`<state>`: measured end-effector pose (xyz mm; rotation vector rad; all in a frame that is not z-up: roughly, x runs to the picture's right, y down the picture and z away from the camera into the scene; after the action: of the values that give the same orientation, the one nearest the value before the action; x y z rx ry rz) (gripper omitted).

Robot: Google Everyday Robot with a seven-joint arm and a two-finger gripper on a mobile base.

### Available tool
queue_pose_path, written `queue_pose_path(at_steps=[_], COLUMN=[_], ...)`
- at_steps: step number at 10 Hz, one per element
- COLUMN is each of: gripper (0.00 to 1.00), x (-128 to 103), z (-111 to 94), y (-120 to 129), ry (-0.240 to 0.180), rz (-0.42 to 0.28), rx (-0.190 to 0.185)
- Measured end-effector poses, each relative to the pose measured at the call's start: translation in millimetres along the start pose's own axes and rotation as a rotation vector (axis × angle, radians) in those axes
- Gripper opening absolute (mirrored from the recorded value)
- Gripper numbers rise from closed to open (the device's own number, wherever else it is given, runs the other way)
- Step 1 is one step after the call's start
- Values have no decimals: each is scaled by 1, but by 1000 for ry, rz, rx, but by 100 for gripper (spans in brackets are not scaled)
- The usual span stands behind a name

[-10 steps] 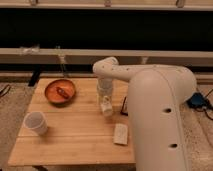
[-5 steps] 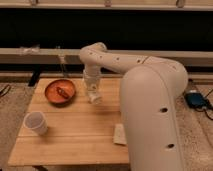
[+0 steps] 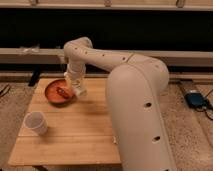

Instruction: Place the bottle in the ceramic bowl

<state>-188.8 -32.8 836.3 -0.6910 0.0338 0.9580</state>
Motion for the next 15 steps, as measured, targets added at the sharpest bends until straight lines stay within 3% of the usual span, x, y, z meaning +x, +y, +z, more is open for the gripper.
queue_pose_path(at_steps=[3, 6, 10, 13, 15], gripper=[0, 2, 42, 74, 80], x=[-29, -58, -93, -105, -105], z=[31, 54, 75, 85, 90], y=[14, 23, 14, 12, 14], ry=[-23, -32, -44, -43, -38], rz=[-39, -87, -120, -133, -139], rx=[-36, -44, -12, 1, -2])
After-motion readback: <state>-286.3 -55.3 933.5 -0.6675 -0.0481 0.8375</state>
